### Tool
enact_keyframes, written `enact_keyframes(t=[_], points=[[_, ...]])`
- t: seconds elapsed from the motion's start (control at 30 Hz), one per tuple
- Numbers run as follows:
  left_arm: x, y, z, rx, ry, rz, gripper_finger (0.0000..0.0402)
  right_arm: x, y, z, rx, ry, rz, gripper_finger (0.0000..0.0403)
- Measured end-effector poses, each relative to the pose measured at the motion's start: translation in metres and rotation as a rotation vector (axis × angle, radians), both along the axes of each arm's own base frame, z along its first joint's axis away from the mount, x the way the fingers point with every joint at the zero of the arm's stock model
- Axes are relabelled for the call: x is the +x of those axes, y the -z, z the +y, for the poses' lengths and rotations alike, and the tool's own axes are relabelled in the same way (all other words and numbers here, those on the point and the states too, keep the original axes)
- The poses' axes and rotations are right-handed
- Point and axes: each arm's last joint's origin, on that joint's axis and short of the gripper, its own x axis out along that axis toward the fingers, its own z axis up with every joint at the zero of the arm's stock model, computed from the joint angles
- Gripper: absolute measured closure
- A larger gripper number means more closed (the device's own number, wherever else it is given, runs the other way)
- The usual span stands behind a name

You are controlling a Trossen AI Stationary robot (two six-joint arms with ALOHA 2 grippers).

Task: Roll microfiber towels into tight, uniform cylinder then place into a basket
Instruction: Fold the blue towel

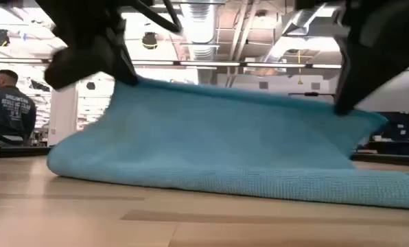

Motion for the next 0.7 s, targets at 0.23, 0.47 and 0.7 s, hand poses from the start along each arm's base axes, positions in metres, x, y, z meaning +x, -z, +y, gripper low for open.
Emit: enact_keyframes(t=[0.23,0.47,0.7], points=[[0.011,0.011,0.012,-0.011,0.004,0.002,0.0401,0.001,0.004,-0.006,0.02,0.029,0.044,0.0399],[0.014,0.019,0.03,-0.056,-0.068,0.056,0.0401,0.012,0.005,-0.016,0.036,0.058,0.017,0.0394],[0.014,0.022,0.03,-0.082,-0.063,0.085,0.0401,0.014,0.006,-0.019,0.09,0.089,0.041,0.0361]])
